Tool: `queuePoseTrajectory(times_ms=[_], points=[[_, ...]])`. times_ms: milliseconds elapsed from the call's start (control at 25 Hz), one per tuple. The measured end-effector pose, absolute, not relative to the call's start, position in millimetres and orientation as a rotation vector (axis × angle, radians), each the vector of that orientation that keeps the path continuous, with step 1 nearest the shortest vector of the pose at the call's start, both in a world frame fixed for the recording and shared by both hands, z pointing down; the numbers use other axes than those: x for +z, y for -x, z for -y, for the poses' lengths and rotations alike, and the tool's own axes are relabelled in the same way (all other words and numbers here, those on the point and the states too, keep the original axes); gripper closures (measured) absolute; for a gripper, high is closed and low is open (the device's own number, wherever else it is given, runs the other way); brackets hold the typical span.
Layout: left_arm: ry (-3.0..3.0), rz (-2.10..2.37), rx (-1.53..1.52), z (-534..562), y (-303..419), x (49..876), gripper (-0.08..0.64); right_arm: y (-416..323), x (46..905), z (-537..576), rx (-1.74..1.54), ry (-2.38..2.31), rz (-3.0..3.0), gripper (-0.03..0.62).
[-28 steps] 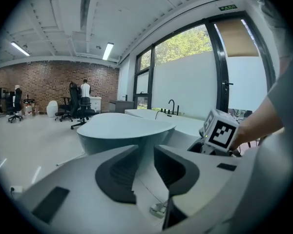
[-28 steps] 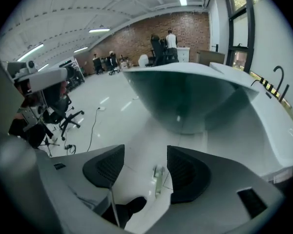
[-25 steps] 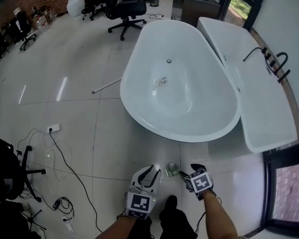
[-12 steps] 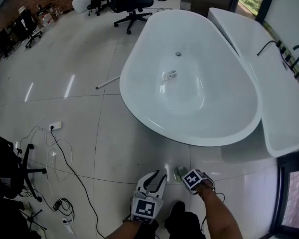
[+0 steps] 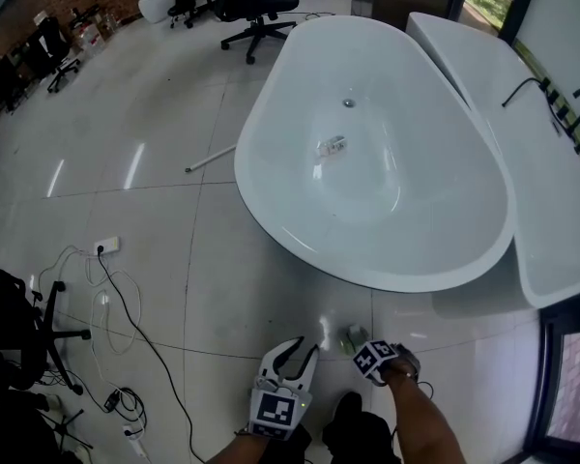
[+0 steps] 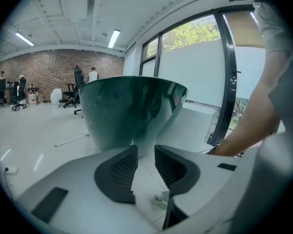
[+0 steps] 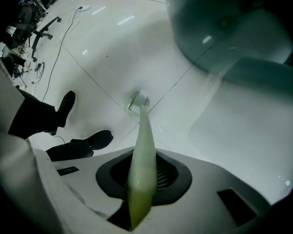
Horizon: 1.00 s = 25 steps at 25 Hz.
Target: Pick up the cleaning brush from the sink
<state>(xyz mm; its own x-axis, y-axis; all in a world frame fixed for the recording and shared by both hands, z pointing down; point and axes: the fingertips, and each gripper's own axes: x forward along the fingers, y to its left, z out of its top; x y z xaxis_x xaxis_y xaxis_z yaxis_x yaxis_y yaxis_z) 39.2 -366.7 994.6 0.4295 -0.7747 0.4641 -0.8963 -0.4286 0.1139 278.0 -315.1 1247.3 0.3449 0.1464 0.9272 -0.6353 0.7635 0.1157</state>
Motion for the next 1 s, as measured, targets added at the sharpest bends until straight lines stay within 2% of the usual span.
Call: queuePoseTrajectory(times_ms=[200, 480, 760, 1000], points=[[-2.363, 1.416, 0.492, 359, -24, 937, 0.451, -271, 1173, 309, 0.520, -0.566, 1.142, 0.565], [-2.395, 1.380, 0.522, 332, 21, 778, 0.452, -238, 976, 267, 0.609, -0.744, 1.262, 0.569], [-2.456, 1.319, 0.478, 268, 58, 632, 0.458, -194, 799, 164, 0.674, -0.943, 1.388, 0.569], [-2.521, 1.264, 0.517, 219, 69, 544, 0.472, -169, 685, 102, 0.736, -1.091, 1.542, 0.569]])
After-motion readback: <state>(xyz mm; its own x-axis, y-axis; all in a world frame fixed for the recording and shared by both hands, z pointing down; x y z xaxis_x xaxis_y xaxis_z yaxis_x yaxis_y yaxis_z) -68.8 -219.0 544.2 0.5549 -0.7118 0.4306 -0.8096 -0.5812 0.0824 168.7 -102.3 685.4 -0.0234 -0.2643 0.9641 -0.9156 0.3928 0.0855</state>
